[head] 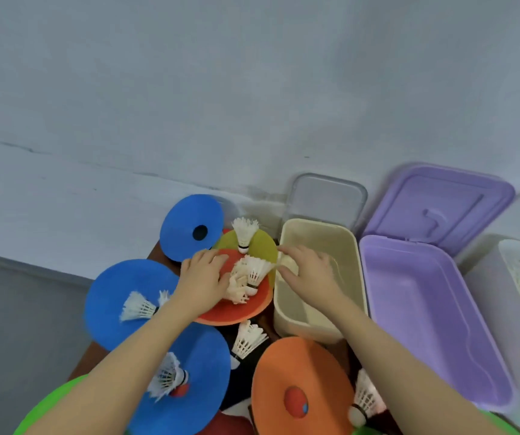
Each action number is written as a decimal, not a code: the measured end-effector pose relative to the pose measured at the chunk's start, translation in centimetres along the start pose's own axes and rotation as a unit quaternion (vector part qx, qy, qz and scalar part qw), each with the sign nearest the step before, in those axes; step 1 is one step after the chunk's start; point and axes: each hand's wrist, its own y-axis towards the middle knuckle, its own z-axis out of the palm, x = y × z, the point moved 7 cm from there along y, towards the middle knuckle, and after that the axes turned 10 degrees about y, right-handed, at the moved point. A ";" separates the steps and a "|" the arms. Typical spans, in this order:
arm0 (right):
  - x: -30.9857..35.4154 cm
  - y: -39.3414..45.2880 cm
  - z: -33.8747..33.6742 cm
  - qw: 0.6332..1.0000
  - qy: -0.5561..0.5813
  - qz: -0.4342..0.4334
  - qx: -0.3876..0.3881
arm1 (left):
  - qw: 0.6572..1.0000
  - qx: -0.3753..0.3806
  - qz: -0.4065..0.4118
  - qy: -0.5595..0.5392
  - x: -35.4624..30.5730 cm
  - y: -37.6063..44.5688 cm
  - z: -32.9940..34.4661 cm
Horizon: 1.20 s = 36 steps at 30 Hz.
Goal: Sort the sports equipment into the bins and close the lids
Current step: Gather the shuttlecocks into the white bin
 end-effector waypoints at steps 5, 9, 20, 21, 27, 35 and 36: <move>1.6 2.4 4.4 0.995 -0.073 0.031 0.063 | 0.997 0.059 -0.037 -0.031 4.7 0.5 2.9; 1.9 3.6 6.4 0.992 -0.106 0.033 0.052 | 0.996 0.024 -0.039 -0.075 5.4 1.1 3.6; 1.9 1.2 2.0 0.990 0.092 -0.027 -0.099 | 0.971 -0.140 -0.062 -0.183 4.9 0.6 1.0; 2.0 0.9 1.5 0.989 0.099 -0.032 -0.104 | 0.969 -0.154 -0.053 -0.188 4.6 0.3 0.2; 1.6 -1.7 -2.6 0.979 0.126 -0.070 -0.144 | 0.948 -0.239 -0.005 -0.209 0.7 -1.5 -4.9; -4.1 -8.4 -11.4 0.959 0.154 -0.098 -0.215 | 0.924 -0.290 0.075 -0.237 -12.0 -3.5 -8.5; -5.2 -9.5 -12.7 0.957 0.158 -0.098 -0.222 | 0.920 -0.294 0.085 -0.246 -14.1 -3.7 -8.5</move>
